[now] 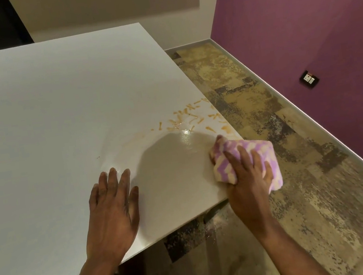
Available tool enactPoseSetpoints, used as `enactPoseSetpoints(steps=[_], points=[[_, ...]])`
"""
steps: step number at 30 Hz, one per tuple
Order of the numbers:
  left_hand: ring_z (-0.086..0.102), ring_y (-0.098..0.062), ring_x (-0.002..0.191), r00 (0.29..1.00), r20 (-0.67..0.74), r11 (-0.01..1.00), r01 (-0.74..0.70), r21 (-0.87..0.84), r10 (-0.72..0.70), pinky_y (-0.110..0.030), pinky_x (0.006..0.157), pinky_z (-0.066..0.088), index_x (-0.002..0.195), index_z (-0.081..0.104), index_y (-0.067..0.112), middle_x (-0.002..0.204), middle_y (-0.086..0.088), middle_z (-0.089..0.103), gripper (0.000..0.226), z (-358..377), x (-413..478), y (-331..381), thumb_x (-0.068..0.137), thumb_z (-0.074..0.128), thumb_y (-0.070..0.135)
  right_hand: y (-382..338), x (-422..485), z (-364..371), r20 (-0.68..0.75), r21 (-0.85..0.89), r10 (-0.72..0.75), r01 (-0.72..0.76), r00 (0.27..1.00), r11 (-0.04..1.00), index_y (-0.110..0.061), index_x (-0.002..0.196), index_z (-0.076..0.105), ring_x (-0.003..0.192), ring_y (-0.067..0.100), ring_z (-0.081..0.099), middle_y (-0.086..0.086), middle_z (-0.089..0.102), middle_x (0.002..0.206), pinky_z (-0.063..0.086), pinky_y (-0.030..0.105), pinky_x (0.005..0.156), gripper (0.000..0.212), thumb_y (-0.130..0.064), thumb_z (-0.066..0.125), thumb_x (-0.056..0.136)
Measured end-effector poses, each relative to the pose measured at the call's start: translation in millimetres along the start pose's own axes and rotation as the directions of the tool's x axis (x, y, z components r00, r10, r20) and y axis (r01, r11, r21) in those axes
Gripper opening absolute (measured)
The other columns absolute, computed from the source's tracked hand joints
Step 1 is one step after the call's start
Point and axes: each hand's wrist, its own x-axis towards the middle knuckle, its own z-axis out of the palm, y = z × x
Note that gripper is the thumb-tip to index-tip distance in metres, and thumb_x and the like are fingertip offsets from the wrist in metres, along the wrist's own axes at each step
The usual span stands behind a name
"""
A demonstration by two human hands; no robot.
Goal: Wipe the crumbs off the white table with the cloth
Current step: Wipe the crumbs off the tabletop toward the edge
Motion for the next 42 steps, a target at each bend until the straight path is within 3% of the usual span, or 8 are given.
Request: enactPoseSetpoints(steps=[9, 14, 19, 22, 28, 31, 36, 42], points=[[0.014, -0.025, 0.159, 1.0, -0.002, 0.999, 0.023, -0.024, -0.023, -0.047, 0.129, 0.016, 0.161, 0.028, 0.02, 0.168, -0.009, 0.025, 0.068, 1, 3, -1, 0.106, 0.007, 0.053, -16, 44, 8, -0.044, -0.029, 0.116, -0.118, 0.992, 0.993, -0.034, 0.155, 0.041, 0.157, 0.033, 0.01, 0.001, 0.026, 0.169, 0.007, 0.06, 0.124, 0.068, -0.016, 0.06, 0.092], [0.017, -0.028, 0.158, 0.999, -0.015, 0.998, 0.028, -0.054, -0.029, -0.049, 0.127, 0.02, 0.159, 0.031, 0.017, 0.167, -0.012, 0.028, 0.067, 0, 3, -1, 0.106, 0.01, 0.05, -47, 29, 23, 0.037, -0.053, -0.07, 0.071, 0.997, 0.996, -0.04, 0.159, 0.029, 0.158, 0.031, 0.008, -0.003, 0.019, 0.171, 0.006, 0.057, 0.124, 0.071, -0.031, 0.061, 0.096], [0.019, -0.029, 0.158, 0.996, -0.035, 0.993, 0.084, -0.08, -0.087, -0.048, 0.127, 0.022, 0.158, 0.033, 0.015, 0.166, -0.013, 0.03, 0.07, 0, 12, -1, 0.104, 0.008, 0.052, -77, -21, 42, 0.068, -0.054, -0.261, 0.265, 0.963, 0.963, -0.043, 0.157, 0.028, 0.159, 0.033, 0.003, -0.003, 0.018, 0.169, 0.003, 0.054, 0.126, 0.072, -0.043, 0.039, 0.086], [0.017, -0.026, 0.158, 0.992, -0.059, 0.986, 0.104, -0.128, -0.113, -0.046, 0.128, 0.019, 0.159, 0.033, 0.018, 0.167, -0.01, 0.029, 0.071, 1, 19, -2, 0.103, 0.008, 0.054, -96, -39, 57, 0.096, -0.063, -0.342, 0.349, 0.935, 0.935, -0.043, 0.158, 0.027, 0.157, 0.034, 0.011, -0.002, 0.024, 0.167, 0.006, 0.054, 0.121, 0.077, -0.041, 0.056, 0.086], [0.011, -0.019, 0.159, 0.983, -0.089, 0.925, 0.117, -0.362, -0.159, -0.041, 0.129, 0.01, 0.16, 0.029, 0.023, 0.169, -0.002, 0.021, 0.104, -2, 37, -7, 0.085, -0.006, 0.086, -130, -31, 76, 0.135, -0.013, -0.404, 0.41, 0.905, 0.912, -0.044, 0.157, 0.027, 0.156, 0.034, 0.014, -0.001, 0.03, 0.167, 0.005, 0.055, 0.121, 0.072, -0.04, 0.057, 0.092], [0.01, -0.015, 0.159, 0.96, -0.103, 0.836, 0.171, -0.521, -0.26, -0.036, 0.127, 0.005, 0.159, 0.03, 0.027, 0.17, 0.002, 0.022, 0.106, -5, 46, -12, 0.081, -0.001, 0.091, -144, -21, 82, 0.183, 0.067, -0.448, 0.444, 0.875, 0.894, -0.048, 0.158, 0.018, 0.158, 0.033, -0.001, -0.004, 0.015, 0.171, -0.008, 0.055, 0.122, 0.066, -0.046, 0.049, 0.1], [0.013, -0.011, 0.158, 0.909, -0.135, 0.743, 0.23, -0.629, -0.395, -0.036, 0.128, 0.006, 0.157, 0.033, 0.031, 0.168, 0.004, 0.027, 0.064, -7, 57, -17, 0.101, 0.017, 0.057, -162, -4, 89, 0.214, 0.107, -0.527, 0.516, 0.823, 0.85, -0.049, 0.159, 0.017, 0.153, 0.023, -0.023, -0.006, 0.004, 0.171, -0.027, 0.05, 0.116, 0.062, -0.061, 0.038, 0.101], [0.007, -0.007, 0.156, 0.924, -0.161, 0.804, 0.206, -0.558, -0.348, -0.029, 0.125, 0.003, 0.158, 0.032, 0.029, 0.169, 0.003, 0.024, 0.074, -5, 65, -22, 0.098, 0.008, 0.066, -177, 22, 97, 0.223, 0.067, -0.511, 0.51, 0.83, 0.857, -0.051, 0.159, 0.012, 0.152, 0.023, -0.025, -0.009, -0.009, 0.168, -0.035, 0.041, 0.111, 0.064, -0.061, 0.039, 0.101]])
